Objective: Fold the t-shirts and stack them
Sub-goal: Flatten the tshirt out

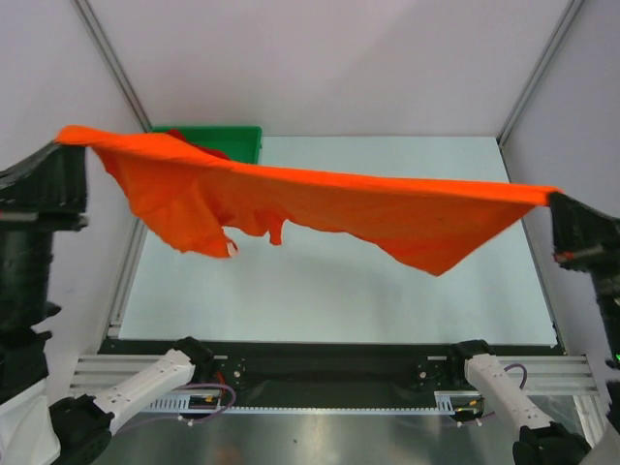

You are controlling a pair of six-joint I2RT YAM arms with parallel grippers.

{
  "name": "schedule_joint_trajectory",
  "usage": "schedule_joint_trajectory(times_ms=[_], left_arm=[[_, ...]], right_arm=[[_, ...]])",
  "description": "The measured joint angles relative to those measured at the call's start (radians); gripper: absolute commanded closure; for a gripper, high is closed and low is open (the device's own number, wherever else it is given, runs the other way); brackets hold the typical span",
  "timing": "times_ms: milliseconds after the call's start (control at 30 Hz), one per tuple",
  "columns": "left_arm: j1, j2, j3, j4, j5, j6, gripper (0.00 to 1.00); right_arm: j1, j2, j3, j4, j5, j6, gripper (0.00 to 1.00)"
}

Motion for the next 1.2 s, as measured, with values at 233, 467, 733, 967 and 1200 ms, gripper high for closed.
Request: schedule_joint_trajectory(times_ms=[233,467,733,967,1200], left_arm=[[0.0,-0.001,0.086,0.062,0.095,0.024,1.0],[0.0,0.185,-0.051,0.128,0.056,0.127,1.0],[0.047,0.645,-0.298,0.263,0.053,0.247,1.0],[0.109,1.06,-0.266,0.284,0.042,0.212,1.0],[0.129,1.273,-0.059,0.282,0.063,0.099,1.0]], right_arm=[[0.0,-0.014,0.126,-0.009,0.051,-0.013,1.0],[0.0,0.118,-0.143,-0.024,0.098,0.028,1.0],[-0.1,0.349,-0.534,0.046,0.102,0.05,1.0],[-0.188,0.636,-0.576,0.154,0.075,0.057,1.0],[-0.28,1.036,-0.417,0.19,0.008,0.042,1.0]])
